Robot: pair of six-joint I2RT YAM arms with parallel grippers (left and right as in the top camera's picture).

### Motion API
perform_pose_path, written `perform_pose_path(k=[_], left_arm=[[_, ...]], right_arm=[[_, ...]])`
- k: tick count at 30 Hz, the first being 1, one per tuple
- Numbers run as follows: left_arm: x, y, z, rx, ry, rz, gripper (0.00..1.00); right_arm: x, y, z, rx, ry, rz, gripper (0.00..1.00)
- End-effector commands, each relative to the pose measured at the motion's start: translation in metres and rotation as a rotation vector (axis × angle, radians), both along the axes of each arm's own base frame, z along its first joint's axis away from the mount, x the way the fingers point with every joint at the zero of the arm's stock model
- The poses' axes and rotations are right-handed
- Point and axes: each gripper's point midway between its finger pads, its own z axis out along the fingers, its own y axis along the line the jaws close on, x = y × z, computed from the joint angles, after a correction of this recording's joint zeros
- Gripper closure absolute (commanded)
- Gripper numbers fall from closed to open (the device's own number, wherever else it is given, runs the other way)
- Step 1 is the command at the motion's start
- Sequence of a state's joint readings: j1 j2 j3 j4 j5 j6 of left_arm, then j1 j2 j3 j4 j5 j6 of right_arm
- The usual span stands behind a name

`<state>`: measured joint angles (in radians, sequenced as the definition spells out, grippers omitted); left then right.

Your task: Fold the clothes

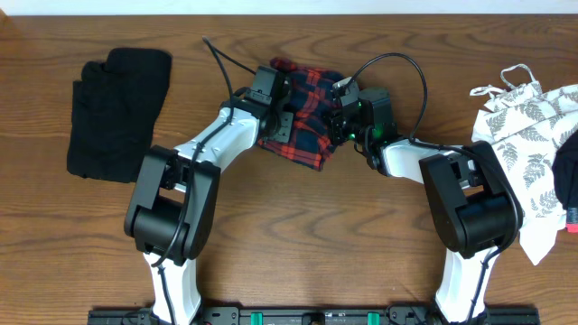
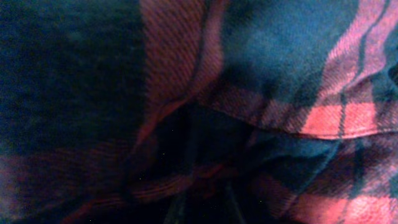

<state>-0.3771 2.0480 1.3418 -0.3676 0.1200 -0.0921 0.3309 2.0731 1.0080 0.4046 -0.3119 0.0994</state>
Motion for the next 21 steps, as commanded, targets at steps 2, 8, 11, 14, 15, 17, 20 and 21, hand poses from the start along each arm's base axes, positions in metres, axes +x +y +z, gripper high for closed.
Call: perform_pose_path(k=[2, 8, 11, 14, 15, 17, 20, 21], left_arm=[[-0.040, 0.087, -0.076, 0.302, 0.194, 0.125, 0.74], [-0.034, 0.128, -0.076, 0.268, 0.222, 0.324, 0.73], [-0.033, 0.140, -0.077, 0.253, 0.230, 0.362, 0.71], [-0.032, 0.145, -0.077, 0.247, 0.233, 0.375, 0.67], [-0.032, 0.145, -0.077, 0.247, 0.233, 0.375, 0.67], [-0.033, 0.145, -0.077, 0.248, 0.234, 0.375, 0.67], [-0.035, 0.142, -0.077, 0.238, 0.245, 0.371, 0.67], [-0.036, 0.140, -0.078, 0.225, 0.252, 0.367, 0.67]], right_arm=[[-0.023, -0.047, -0.071, -0.134, 0.171, -0.131, 0.86], [-0.023, -0.047, -0.072, -0.134, 0.172, -0.132, 0.86], [-0.023, -0.047, -0.072, -0.134, 0.172, -0.131, 0.86], [-0.023, -0.047, -0.071, -0.134, 0.171, -0.131, 0.86], [-0.023, -0.047, -0.072, -0.134, 0.172, -0.132, 0.86], [-0.023, -0.047, -0.072, -0.134, 0.172, -0.132, 0.86], [-0.023, -0.047, -0.071, -0.134, 0.172, -0.132, 0.86], [-0.023, -0.047, -0.071, -0.133, 0.172, -0.131, 0.86]])
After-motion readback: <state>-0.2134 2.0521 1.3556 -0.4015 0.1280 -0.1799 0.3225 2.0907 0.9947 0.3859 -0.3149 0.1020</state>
